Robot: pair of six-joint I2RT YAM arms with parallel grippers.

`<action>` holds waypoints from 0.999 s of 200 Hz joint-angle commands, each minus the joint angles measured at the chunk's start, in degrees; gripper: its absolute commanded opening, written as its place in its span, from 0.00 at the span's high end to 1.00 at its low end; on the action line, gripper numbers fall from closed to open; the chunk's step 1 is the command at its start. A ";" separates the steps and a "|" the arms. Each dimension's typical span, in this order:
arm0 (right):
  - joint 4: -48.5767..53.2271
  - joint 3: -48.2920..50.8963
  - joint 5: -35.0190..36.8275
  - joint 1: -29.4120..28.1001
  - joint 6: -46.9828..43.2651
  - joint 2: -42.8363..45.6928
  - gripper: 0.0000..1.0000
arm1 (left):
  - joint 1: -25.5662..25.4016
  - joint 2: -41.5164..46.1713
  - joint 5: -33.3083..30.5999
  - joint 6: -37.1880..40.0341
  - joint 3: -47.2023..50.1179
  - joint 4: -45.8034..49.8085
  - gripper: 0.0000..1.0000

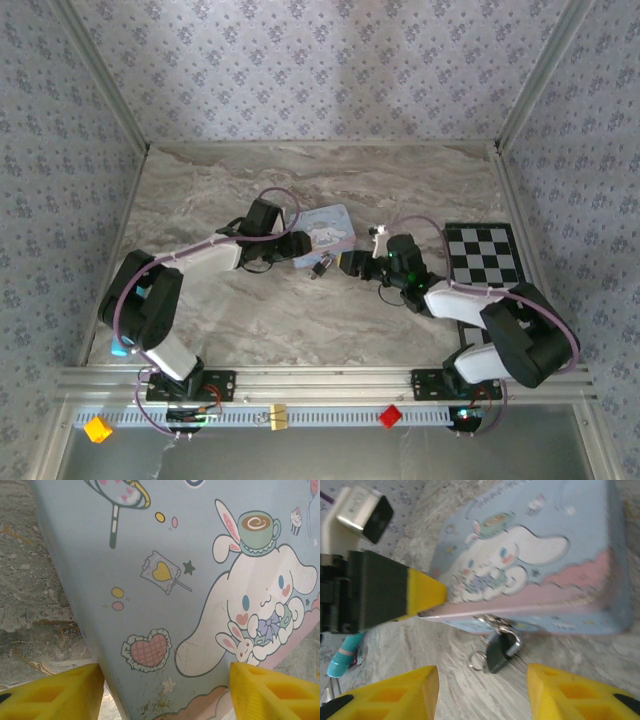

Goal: Unlock a padlock with a key

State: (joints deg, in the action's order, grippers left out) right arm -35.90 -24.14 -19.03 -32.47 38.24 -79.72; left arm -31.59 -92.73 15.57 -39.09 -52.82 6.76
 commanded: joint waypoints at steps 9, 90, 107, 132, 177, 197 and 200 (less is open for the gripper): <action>-16.09 2.42 -2.07 0.69 5.59 -6.21 0.50 | -0.36 -1.40 -2.41 -1.31 -0.77 3.48 0.34; -40.55 1.31 -4.53 1.21 17.49 -28.24 0.58 | -0.37 -2.50 -2.13 -2.55 -2.03 3.40 0.35; -40.64 1.10 -4.10 0.68 17.34 -29.78 0.58 | -0.40 -2.55 -2.27 -2.62 -2.02 3.61 0.35; -42.23 1.02 -3.27 -0.03 18.24 -32.37 0.58 | -0.40 -2.61 -2.41 -3.26 -1.74 3.07 0.35; -42.05 -0.29 -0.71 -2.13 20.85 -35.42 0.61 | -0.28 -4.10 -2.65 -8.05 -1.67 1.70 0.35; -40.31 0.53 2.15 -2.59 21.13 -35.29 0.65 | -0.26 -4.52 -2.78 -9.73 -1.54 0.67 0.35; -40.04 0.73 2.54 -2.60 21.15 -35.18 0.66 | -0.25 -4.56 -2.89 -9.81 -1.53 0.50 0.35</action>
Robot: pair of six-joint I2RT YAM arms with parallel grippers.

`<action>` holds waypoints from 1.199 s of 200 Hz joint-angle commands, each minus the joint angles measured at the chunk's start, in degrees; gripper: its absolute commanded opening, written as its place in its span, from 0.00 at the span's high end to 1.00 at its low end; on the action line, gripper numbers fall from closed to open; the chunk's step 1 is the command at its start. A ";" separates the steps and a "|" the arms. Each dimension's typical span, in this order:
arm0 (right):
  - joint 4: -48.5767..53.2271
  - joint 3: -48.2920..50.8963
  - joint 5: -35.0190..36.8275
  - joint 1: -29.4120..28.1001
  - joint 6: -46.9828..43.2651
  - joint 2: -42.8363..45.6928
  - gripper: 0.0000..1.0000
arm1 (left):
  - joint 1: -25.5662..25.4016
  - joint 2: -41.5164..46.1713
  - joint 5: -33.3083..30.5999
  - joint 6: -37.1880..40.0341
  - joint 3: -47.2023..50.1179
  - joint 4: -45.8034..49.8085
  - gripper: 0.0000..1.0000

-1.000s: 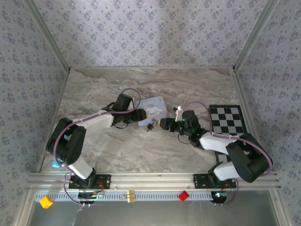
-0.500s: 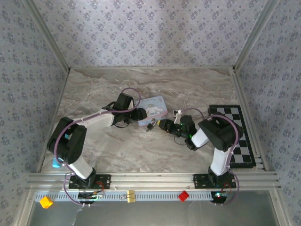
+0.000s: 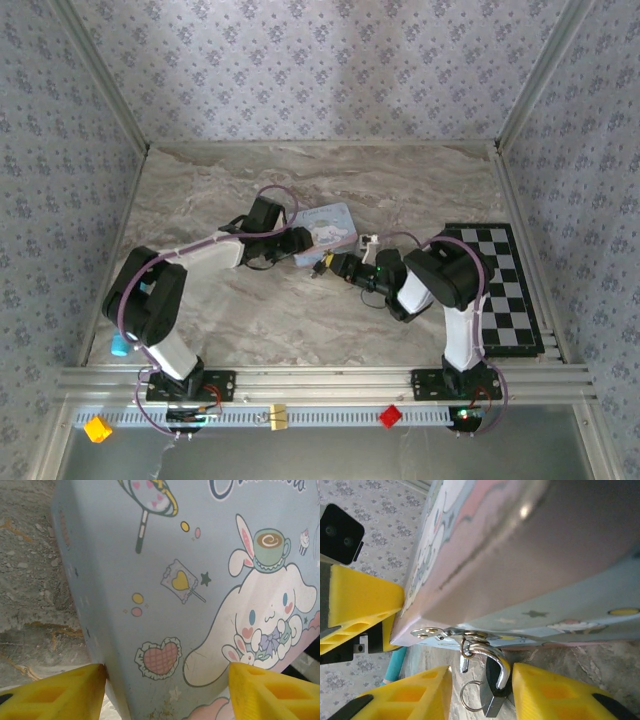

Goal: Unlock a padlock with a key

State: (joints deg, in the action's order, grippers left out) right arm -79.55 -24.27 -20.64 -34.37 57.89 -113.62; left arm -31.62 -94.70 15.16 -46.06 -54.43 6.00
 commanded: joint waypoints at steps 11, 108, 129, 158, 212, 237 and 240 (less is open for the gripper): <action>4.53 1.23 5.11 -0.77 1.18 -0.84 0.67 | -0.20 -2.84 -2.76 -3.19 0.04 1.03 0.35; 10.18 -2.96 7.65 -0.92 -0.35 -1.95 0.76 | -0.87 -1.99 -2.15 -3.86 0.25 1.38 0.35; 11.71 -3.91 8.27 -1.13 -0.71 -1.44 0.75 | -1.03 -1.90 -2.07 -3.86 0.39 1.43 0.35; 12.24 -4.64 8.69 -1.13 -0.73 -1.21 0.79 | -1.56 -1.71 -2.20 -4.03 0.47 1.47 0.35; 10.84 -3.73 8.53 -0.86 0.26 0.33 0.92 | -1.65 -1.50 -3.12 -3.87 0.47 2.79 0.36; 9.11 -2.47 8.43 -0.34 2.29 1.27 0.94 | -1.94 -1.76 -3.97 -4.06 0.46 3.39 0.36; 9.03 -2.26 8.50 -0.27 2.53 1.44 0.94 | -2.02 -1.73 -4.06 -4.07 0.53 3.40 0.36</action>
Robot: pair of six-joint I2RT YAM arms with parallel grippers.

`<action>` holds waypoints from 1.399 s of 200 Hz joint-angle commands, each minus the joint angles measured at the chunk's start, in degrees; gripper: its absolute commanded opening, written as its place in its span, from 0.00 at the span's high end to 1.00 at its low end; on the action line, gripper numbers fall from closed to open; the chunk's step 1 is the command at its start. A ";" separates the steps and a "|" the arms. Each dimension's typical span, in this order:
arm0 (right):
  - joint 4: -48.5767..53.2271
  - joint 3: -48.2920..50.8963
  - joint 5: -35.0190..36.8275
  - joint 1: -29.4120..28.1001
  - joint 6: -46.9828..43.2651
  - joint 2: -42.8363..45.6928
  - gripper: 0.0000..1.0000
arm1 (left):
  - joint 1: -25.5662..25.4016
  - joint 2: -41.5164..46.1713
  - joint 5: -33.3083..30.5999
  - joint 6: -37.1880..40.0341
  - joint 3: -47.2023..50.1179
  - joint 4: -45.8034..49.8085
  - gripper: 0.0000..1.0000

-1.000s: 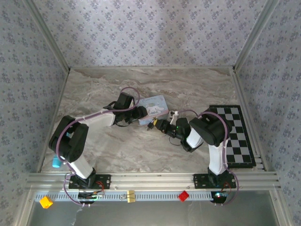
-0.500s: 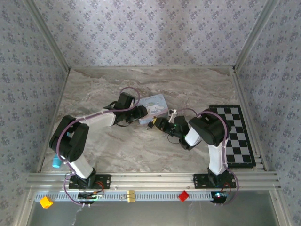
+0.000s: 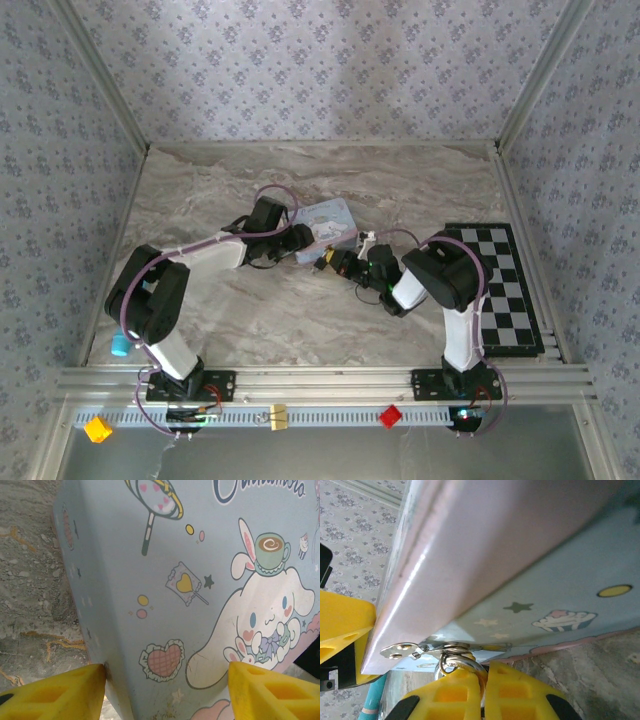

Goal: Unlock a padlock with a key

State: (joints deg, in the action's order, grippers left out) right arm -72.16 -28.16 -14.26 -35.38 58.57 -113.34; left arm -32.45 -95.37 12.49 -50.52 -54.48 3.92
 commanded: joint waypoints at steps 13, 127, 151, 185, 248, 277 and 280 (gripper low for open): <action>1.55 2.21 2.56 0.92 2.73 1.83 0.95 | -1.21 -1.04 -1.66 0.16 0.86 5.27 0.36; -0.01 2.07 4.68 0.84 13.85 4.15 1.00 | -3.22 -1.61 -0.96 0.07 -0.85 5.65 0.36; -0.95 2.54 5.97 0.66 15.70 4.09 1.00 | -3.50 -1.53 -1.19 -0.28 -0.98 5.59 0.36; -5.10 4.54 8.08 0.65 16.57 5.22 1.00 | -3.49 -1.75 -1.72 -0.44 -0.99 6.12 0.36; -3.45 5.41 9.77 0.75 17.18 7.10 1.00 | -3.43 -0.74 -2.16 -2.03 0.42 4.58 0.36; -1.49 6.56 10.67 0.95 15.41 9.39 1.00 | -3.02 -0.43 -2.91 -2.00 1.02 4.60 0.35; -1.63 6.87 10.78 0.94 15.29 9.57 1.00 | -2.91 -0.43 -2.90 -2.03 1.09 4.60 0.36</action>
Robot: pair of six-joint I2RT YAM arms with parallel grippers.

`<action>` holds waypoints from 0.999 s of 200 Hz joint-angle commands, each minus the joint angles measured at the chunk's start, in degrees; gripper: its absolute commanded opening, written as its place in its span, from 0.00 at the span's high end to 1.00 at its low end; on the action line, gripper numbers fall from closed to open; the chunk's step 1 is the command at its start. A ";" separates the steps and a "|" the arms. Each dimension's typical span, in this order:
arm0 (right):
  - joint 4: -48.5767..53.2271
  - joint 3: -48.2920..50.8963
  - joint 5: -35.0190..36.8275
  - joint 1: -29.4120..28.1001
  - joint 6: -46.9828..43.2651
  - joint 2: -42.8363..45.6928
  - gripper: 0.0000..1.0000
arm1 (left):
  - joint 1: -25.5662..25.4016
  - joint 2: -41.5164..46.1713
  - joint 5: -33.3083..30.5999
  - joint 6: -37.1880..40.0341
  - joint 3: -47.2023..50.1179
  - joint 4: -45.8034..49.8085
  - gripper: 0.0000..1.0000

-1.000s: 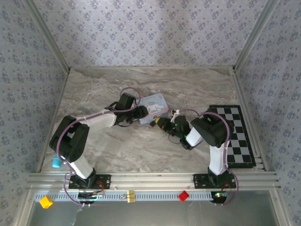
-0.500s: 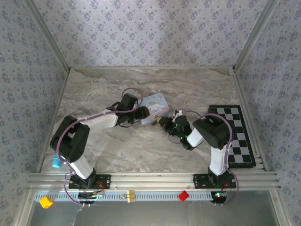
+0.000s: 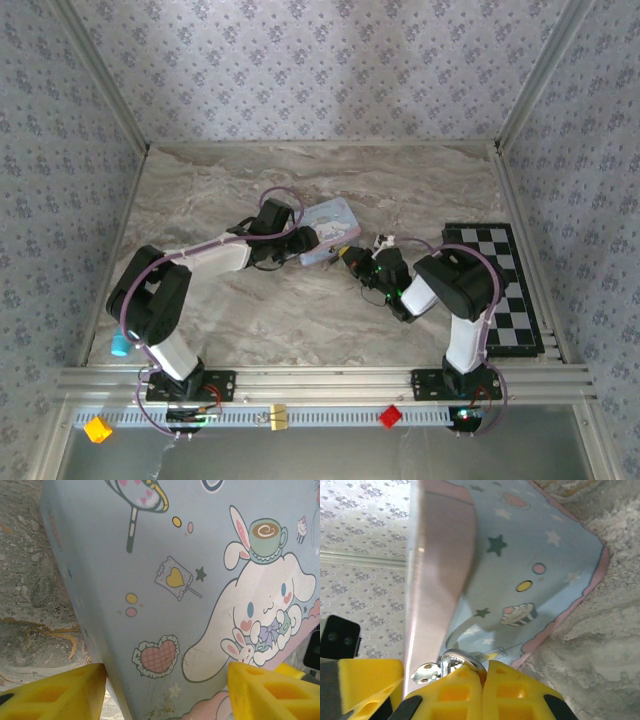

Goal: Unlock a padlock with a key

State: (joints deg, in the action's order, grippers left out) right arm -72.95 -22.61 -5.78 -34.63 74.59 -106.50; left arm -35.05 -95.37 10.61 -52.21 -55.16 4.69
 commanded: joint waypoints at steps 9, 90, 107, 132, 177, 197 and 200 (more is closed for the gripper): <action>-0.93 1.85 2.53 0.26 -1.26 3.26 1.00 | 0.09 -0.34 -1.04 -0.41 2.01 3.63 0.35; 15.66 5.86 -5.93 8.13 -14.58 16.85 1.00 | 2.92 6.18 1.88 4.66 6.22 -3.45 0.34; 27.82 5.20 -7.33 10.46 -20.80 24.43 1.00 | 3.74 9.80 1.74 7.78 7.65 -3.10 0.33; 51.26 1.20 -6.20 13.23 -32.63 38.12 1.00 | 5.14 16.72 0.05 13.09 10.78 -1.78 0.32; 76.70 -7.80 -7.26 19.98 -47.42 49.59 1.00 | 7.60 32.14 -5.63 20.19 19.43 -0.36 0.31; 82.02 -10.67 -7.43 22.08 -50.18 50.40 1.00 | 7.69 40.17 -8.44 22.68 22.58 0.68 0.30; 82.79 -11.03 -7.30 22.40 -50.56 50.42 1.00 | 7.71 41.31 -8.96 23.12 22.87 1.04 0.30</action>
State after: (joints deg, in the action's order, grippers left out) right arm -5.04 -30.06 -12.05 -14.20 32.56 -57.01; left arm -27.64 -61.73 6.20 -34.74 -34.85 3.44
